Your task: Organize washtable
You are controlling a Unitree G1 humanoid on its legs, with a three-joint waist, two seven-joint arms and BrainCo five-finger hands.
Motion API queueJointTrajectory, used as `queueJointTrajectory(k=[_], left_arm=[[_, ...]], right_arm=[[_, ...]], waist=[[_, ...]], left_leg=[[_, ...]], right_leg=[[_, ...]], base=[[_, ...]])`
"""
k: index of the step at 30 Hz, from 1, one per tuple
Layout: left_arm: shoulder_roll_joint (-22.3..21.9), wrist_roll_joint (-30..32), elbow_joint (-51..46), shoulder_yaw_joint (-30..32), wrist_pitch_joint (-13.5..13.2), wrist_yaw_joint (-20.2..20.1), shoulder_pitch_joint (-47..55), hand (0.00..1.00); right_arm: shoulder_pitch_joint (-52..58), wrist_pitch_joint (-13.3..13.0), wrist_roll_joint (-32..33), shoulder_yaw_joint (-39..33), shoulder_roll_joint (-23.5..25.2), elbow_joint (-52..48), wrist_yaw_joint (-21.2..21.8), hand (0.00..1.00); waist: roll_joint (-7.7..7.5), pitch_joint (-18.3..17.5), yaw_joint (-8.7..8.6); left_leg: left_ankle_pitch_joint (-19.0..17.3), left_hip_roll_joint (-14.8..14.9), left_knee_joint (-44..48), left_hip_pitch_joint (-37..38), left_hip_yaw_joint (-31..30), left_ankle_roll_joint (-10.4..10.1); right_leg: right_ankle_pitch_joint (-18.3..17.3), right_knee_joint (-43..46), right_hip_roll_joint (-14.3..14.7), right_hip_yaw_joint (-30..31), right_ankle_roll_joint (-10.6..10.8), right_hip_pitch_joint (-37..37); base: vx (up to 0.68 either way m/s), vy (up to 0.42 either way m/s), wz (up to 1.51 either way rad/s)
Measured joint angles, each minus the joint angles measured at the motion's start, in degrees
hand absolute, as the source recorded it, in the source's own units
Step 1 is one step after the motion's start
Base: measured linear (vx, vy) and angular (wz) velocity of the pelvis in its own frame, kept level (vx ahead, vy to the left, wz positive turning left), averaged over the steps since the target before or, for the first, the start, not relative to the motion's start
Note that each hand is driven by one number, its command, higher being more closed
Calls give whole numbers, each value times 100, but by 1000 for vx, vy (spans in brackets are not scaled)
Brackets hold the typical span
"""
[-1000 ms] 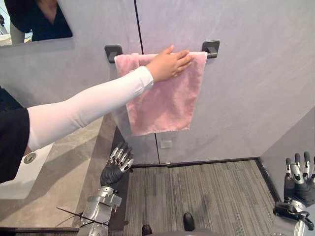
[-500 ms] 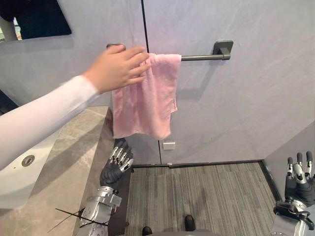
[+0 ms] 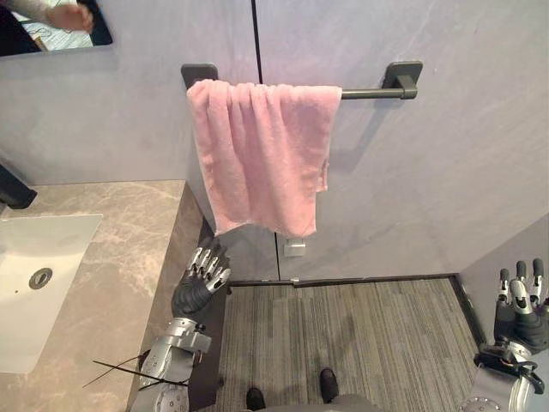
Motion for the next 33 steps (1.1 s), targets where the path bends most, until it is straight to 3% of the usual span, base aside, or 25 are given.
queueJointTrajectory(k=[6, 11, 17, 23, 30, 33], left_arm=[[151, 0, -270, -174, 49, -286, 12, 0], [293, 360, -635, -591, 39, -318, -275, 0], [159, 1300, -685, -575, -88, 625, -1347, 0], [258, 1803, -621, -455, -214, 1310, -2519, 0], [953, 1949, -100, 10, -216, 1710, -3355, 0], [1043, 1951, -15, 193, -217, 1800, -3513, 0]], right_arm=[[-21, 35, -35, 233, -21, 3, 10, 0], [-128, 177, -274, 1048, -277, 15, 42, 0], [-649, 342, -690, 1780, -629, 65, 13, 0], [-1354, 507, -681, 2419, -1181, 229, -19, 0], [-1888, 654, -679, 2634, -1739, 420, -29, 0], [-1975, 681, -677, 2679, -1888, 442, -36, 0]], waist=[[-14, 15, 4], [-45, 38, 9], [-108, 130, 10], [-98, 329, 15], [-80, 469, 26], [-63, 505, 48]], left_leg=[[0, 2, 2, -24, -13, -1], [18, -9, 5, -38, -25, 28], [19, -31, 6, 12, -68, 34], [16, -60, 6, 29, -51, 40], [17, -71, 7, -138, 35, 41], [17, -59, 7, -210, 33, 42]], right_leg=[[-6, -15, -3, -33, -5, -7], [-1, -13, -14, -43, -11, -20], [2, -3, -29, -55, -11, 42], [10, 6, -18, -33, -2, 43], [37, 30, 17, 65, -27, -179], [43, 29, 34, 65, -36, -248]], base=[[-1, -3, 1], [0, 0, 0], [0, 0, 0], [0, 0, -1], [2, -4, -7], [6, -3, -1]])
